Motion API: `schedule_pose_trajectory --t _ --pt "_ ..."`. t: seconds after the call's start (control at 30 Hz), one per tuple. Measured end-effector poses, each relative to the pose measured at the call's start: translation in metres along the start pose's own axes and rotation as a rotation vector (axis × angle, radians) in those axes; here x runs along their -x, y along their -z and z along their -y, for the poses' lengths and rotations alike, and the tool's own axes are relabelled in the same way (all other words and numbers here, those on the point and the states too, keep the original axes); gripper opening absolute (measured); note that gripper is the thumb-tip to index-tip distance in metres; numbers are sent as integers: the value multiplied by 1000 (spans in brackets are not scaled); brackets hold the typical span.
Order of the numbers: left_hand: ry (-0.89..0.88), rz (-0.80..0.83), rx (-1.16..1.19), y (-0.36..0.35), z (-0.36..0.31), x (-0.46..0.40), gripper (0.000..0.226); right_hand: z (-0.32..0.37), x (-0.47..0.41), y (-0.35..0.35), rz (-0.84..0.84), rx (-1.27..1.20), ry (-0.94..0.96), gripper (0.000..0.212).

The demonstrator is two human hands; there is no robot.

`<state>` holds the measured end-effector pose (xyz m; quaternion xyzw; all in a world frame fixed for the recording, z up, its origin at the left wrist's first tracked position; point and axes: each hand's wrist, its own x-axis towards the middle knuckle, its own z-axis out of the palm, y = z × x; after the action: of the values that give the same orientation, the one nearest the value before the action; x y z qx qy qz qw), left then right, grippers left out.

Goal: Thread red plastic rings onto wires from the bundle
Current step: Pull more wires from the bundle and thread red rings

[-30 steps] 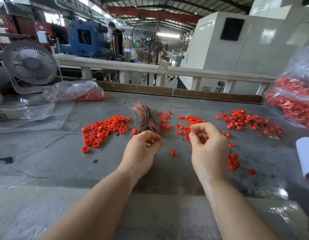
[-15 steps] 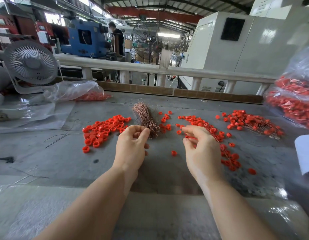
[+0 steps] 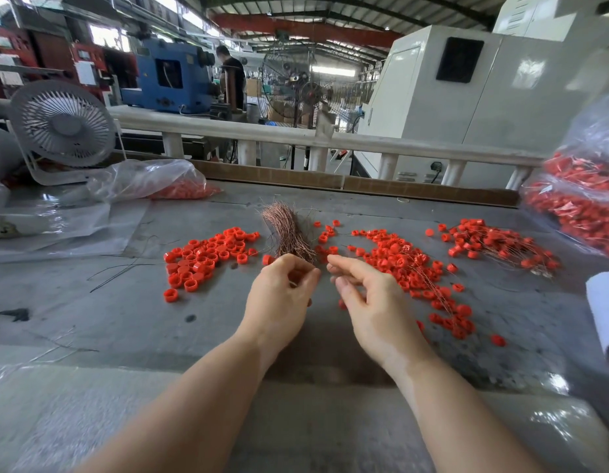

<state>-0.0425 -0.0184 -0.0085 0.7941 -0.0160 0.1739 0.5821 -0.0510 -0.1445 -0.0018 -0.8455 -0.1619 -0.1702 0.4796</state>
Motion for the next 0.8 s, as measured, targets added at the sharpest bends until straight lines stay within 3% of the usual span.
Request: schedule_pose_trajectory --t 0.17,0.27,0.47,0.8 --pt "-47 83 -77 0 1 2 16 -2 -1 4 -121 -12 -3 18" --pt "-45 49 -51 -1 2 2 13 -3 -2 7 -232 -36 -4 5" --pt "62 -118 41 5 5 -4 11 -3 -1 2 -240 36 7 19" --pt "99 -147 37 5 6 -5 7 7 -11 6 -216 84 73 16"
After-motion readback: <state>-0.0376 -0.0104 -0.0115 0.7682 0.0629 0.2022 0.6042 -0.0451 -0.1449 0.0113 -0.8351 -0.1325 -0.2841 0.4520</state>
